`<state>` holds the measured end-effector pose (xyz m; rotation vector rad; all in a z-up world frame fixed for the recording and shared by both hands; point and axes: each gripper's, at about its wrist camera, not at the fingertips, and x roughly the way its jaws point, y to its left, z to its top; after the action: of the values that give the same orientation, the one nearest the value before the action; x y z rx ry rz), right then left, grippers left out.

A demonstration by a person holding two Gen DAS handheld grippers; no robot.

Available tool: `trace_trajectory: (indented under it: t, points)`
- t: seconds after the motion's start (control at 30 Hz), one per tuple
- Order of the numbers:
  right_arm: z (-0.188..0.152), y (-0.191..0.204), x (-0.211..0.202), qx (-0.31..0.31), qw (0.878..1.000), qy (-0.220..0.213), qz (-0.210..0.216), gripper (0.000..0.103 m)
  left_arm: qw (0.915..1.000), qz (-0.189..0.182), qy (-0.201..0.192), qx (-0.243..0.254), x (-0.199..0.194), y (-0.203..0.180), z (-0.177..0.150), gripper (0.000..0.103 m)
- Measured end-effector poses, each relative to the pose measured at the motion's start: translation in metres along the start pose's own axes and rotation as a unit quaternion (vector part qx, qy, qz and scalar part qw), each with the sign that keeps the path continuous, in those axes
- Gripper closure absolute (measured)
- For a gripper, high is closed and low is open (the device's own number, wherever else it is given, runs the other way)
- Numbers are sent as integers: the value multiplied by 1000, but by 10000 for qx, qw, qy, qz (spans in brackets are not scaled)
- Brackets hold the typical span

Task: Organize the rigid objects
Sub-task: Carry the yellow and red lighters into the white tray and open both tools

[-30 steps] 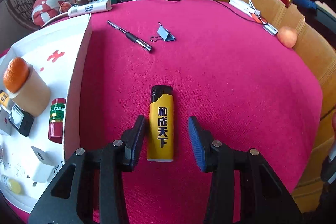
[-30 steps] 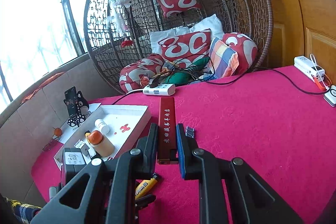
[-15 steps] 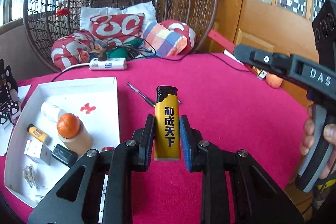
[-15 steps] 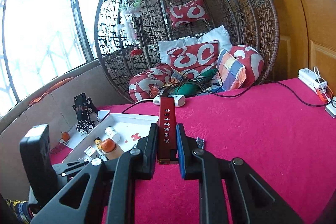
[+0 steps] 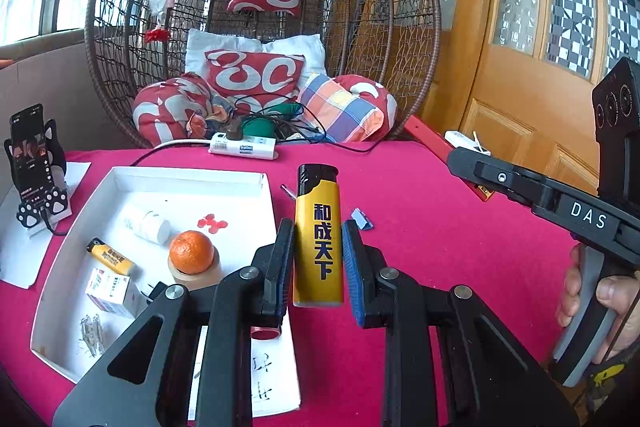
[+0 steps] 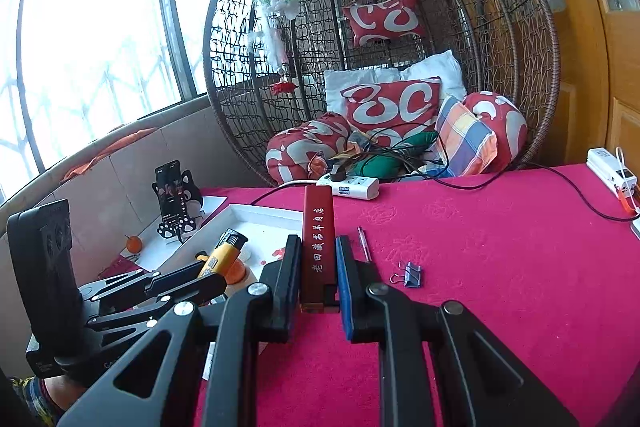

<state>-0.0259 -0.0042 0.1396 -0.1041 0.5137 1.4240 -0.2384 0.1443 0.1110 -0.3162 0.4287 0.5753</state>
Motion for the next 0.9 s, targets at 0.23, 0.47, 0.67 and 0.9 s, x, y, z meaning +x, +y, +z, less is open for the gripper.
trace_trajectory:
  t: [0.23,0.47,0.67,0.9]
  points:
    - [-1,15,12,-97,9998,129,94,87,9996,110,-84,-252,-7,24,-1,80]
    - [-2,27,29,-148,9991,331,209,87,9979,257,-129,-579,-9,55,-4,80]
    - [-2,40,49,-194,9978,551,304,87,9952,409,-134,-879,-10,84,-10,80]
    - [-4,51,80,-180,9953,848,420,87,9894,681,-167,-1269,-13,125,-17,80]
